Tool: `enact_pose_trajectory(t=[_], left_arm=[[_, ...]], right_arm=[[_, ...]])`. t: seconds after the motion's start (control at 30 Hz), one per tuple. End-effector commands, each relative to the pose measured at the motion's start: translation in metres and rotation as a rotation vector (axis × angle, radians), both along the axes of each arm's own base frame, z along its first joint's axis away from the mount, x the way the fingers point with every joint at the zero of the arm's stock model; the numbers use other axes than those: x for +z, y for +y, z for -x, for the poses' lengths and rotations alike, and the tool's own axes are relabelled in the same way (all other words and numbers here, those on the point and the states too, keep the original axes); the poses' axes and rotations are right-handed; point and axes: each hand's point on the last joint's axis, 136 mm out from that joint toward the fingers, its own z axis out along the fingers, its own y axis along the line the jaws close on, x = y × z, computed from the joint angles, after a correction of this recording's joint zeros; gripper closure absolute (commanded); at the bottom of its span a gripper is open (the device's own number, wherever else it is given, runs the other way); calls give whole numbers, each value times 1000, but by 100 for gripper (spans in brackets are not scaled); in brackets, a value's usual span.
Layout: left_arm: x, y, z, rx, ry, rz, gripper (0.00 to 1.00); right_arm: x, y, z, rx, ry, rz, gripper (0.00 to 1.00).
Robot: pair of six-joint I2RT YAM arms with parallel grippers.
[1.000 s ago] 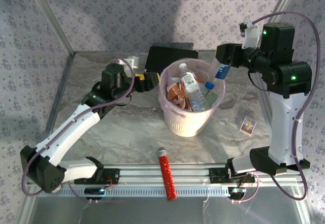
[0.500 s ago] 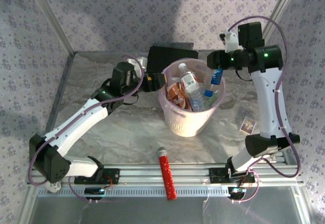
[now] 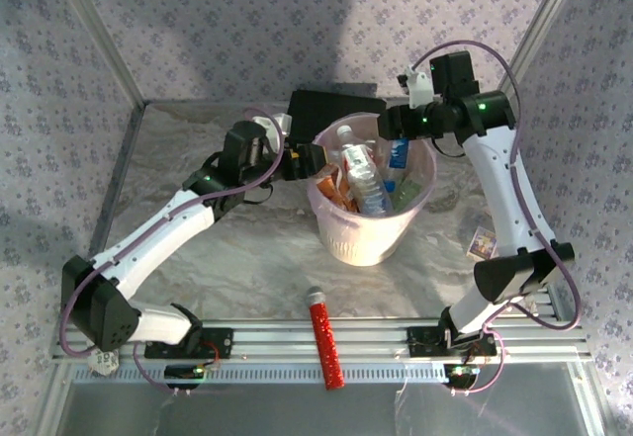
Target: Put the plastic bottles in the bin
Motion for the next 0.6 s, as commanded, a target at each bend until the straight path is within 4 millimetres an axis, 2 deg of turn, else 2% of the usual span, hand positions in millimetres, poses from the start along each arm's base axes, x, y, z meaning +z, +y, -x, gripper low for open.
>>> enact_pose_trajectory(t=[0.0,0.23,0.47,0.57], left_arm=[[13,-5,1,-17,-22,24,10],[16,-6,-2,-11,-29,16,10],[18,-5,-5,-3,-33,10,11],[18,-3,-6,8,-36,4,11]], right_arm=[[-23,15,1,35,69,-18,50],[-33,18,11,72,106,34,49],[5,6,11,65,40,92,49],[4,0,13,68,71,145,49]])
